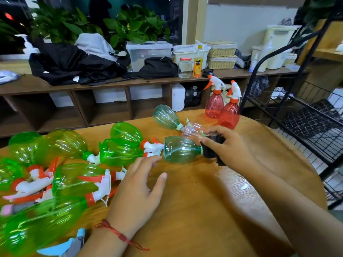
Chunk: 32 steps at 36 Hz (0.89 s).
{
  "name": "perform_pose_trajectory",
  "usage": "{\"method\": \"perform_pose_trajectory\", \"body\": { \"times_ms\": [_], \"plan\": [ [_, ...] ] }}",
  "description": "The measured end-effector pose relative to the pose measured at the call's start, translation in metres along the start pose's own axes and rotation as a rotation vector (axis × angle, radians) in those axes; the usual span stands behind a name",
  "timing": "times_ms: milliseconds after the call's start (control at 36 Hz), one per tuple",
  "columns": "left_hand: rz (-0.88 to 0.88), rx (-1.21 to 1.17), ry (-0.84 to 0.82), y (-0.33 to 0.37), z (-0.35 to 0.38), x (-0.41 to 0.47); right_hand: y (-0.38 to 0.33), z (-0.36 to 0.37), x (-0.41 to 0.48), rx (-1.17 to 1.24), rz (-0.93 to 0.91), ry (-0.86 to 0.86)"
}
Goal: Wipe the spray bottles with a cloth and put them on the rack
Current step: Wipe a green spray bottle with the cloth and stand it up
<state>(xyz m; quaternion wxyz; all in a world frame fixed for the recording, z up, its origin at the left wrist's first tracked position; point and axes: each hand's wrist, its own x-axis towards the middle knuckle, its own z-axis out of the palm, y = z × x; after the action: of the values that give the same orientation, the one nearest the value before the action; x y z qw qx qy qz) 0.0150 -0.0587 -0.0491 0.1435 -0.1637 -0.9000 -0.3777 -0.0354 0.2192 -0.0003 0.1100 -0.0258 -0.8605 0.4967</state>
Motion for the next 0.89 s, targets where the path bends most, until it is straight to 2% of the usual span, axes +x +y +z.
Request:
{"method": "perform_pose_trajectory", "body": {
  "times_ms": [83, 167, 278, 361, 583, 694, 889],
  "plan": [
    [-0.005, -0.002, 0.039, -0.001, 0.0, 0.001, -0.006, 0.014, -0.005, -0.051, -0.018, -0.128],
    [-0.005, -0.001, 0.109, 0.001, -0.002, 0.002, -0.018, 0.029, 0.0, -0.358, -0.131, -0.239],
    [-0.052, -0.071, 0.099, 0.002, -0.006, 0.002, -0.038, 0.046, 0.012, -0.822, -0.224, -0.271],
    [-0.038, -0.082, 0.079, -0.004, -0.007, 0.003, -0.046, 0.051, 0.011, -0.955, -0.246, -0.252],
    [-0.071, -0.166, 0.115, -0.004, -0.01, 0.006, -0.035, 0.026, -0.017, -0.598, -0.25, -0.147],
    [-0.04, -0.202, 0.112, 0.005, -0.012, 0.006, -0.029, 0.006, -0.031, -0.451, -0.15, -0.078],
    [0.034, -0.227, 0.009, 0.014, 0.001, -0.001, -0.014, -0.002, -0.052, -0.473, -0.087, -0.149]
  ]
}}
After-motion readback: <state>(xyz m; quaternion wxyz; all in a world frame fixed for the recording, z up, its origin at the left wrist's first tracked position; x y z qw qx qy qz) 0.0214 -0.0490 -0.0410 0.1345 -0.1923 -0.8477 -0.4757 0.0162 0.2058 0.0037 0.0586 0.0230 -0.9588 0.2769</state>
